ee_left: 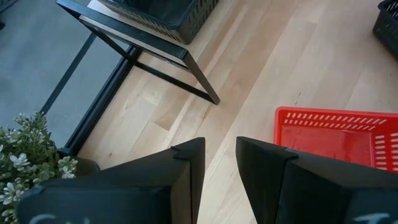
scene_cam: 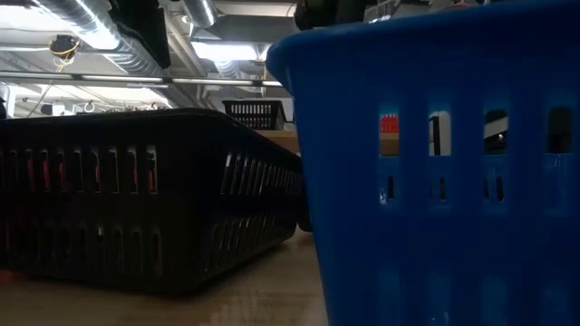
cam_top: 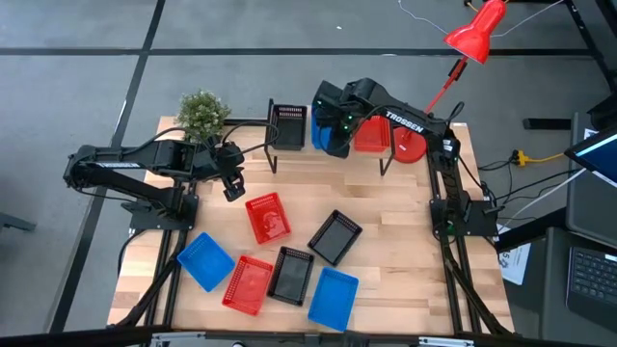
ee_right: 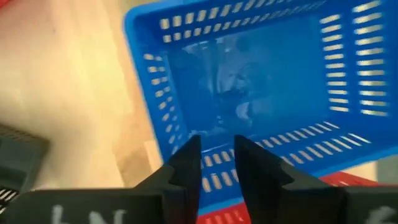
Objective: Stack baskets on shelf by color
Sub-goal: Adjust the baskets on the shelf, then stack the top red basket on top of the red basket on the shelf
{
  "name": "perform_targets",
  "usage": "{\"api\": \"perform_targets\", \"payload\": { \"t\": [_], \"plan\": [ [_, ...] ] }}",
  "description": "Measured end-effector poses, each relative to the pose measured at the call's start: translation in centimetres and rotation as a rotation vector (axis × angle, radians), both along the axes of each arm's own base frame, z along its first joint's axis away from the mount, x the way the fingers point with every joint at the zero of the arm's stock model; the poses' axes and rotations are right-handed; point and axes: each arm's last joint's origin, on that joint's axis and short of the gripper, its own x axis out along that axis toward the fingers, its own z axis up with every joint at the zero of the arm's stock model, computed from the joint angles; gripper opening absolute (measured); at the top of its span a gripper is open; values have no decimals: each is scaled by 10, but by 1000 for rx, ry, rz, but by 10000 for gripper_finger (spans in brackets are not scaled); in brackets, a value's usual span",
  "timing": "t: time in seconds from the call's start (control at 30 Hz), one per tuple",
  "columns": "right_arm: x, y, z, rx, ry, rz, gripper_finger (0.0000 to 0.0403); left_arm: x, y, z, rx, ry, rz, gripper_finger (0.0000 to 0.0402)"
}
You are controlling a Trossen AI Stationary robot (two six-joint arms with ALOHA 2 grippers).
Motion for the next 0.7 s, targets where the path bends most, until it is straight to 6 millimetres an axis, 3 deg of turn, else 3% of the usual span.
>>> {"api": "perform_targets", "payload": {
  "t": [0.17, 0.27, 0.47, 0.57, 0.7],
  "plan": [
    [-2, -1, 14, -67, -29, -17, 95, 0, 0, 0, 1, 1, -1, 84],
    [-3, 9, 27, -57, -68, -27, 95, 0, 0, 0, 1, 0, -1, 84],
    [-17, 58, 52, 59, -126, -35, 95, 0, 0, 0, -9, -8, 11, 84],
    [-21, 91, 65, 128, -170, 27, 95, 0, 0, 0, -10, -8, 12, 84],
    [-18, 141, 65, 167, -177, 92, 95, 0, -1, 0, -18, -6, 5, 84]
  ]
}}
